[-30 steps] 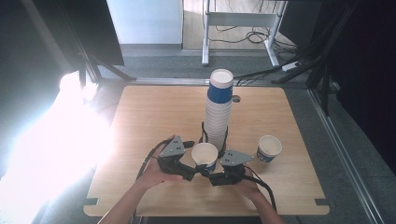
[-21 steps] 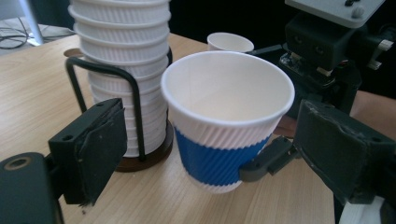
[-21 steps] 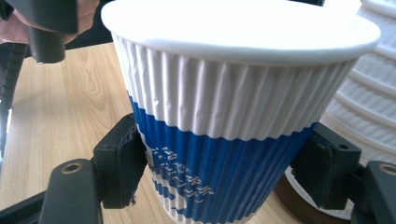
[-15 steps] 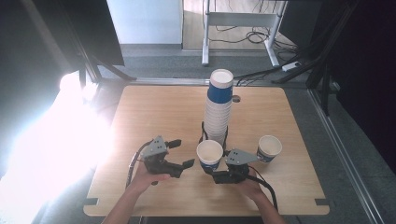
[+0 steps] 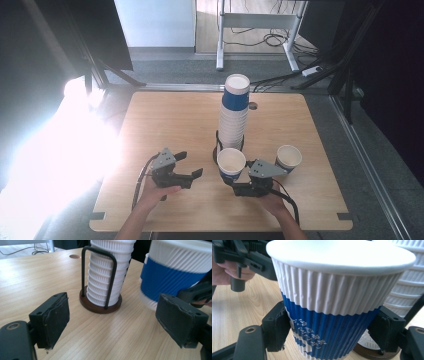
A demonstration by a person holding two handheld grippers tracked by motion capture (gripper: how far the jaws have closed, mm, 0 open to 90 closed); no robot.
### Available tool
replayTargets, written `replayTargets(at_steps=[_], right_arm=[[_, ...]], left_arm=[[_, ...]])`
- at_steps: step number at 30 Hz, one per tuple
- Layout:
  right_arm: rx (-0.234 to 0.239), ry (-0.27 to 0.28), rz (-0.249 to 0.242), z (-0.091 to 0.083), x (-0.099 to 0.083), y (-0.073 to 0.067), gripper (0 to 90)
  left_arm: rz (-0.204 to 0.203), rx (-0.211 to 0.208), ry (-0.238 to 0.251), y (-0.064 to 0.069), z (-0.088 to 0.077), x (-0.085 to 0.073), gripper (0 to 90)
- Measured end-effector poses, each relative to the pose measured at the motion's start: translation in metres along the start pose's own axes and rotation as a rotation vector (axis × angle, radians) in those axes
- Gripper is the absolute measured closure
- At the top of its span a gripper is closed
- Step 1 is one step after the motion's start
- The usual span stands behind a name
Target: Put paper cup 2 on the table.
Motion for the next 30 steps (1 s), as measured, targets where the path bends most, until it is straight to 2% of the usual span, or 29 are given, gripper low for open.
replayTargets(at_steps=[6,11,18,30], right_arm=[[-0.016,0.012,0.0,-0.007,0.001,0.0,25.5],[-0.028,0.009,0.002,-0.015,-0.004,0.0,25.5],[-0.053,0.011,0.018,-0.031,-0.012,0.004,25.5],[-0.128,-0.008,0.047,-0.063,-0.035,0.02,25.5]], left_arm=[[-0.002,-0.008,-0.016,0.003,0.0,-0.01,12.6],[0.005,0.008,-0.035,0.002,-0.004,-0.018,12.6],[-0.025,0.016,-0.019,-0.006,-0.011,-0.018,12.7],[-0.036,0.03,-0.018,-0.012,-0.015,-0.019,12.9]])
Point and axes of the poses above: each handheld gripper's, and its own axes: z roughly forward along the jaws, x roughly out of its top, y roughly to its right, the point moved 10 cm from there along z, roughly forward along the jaws, and after that the axes turned 3 degrees about -z, right-handed, at the moved point
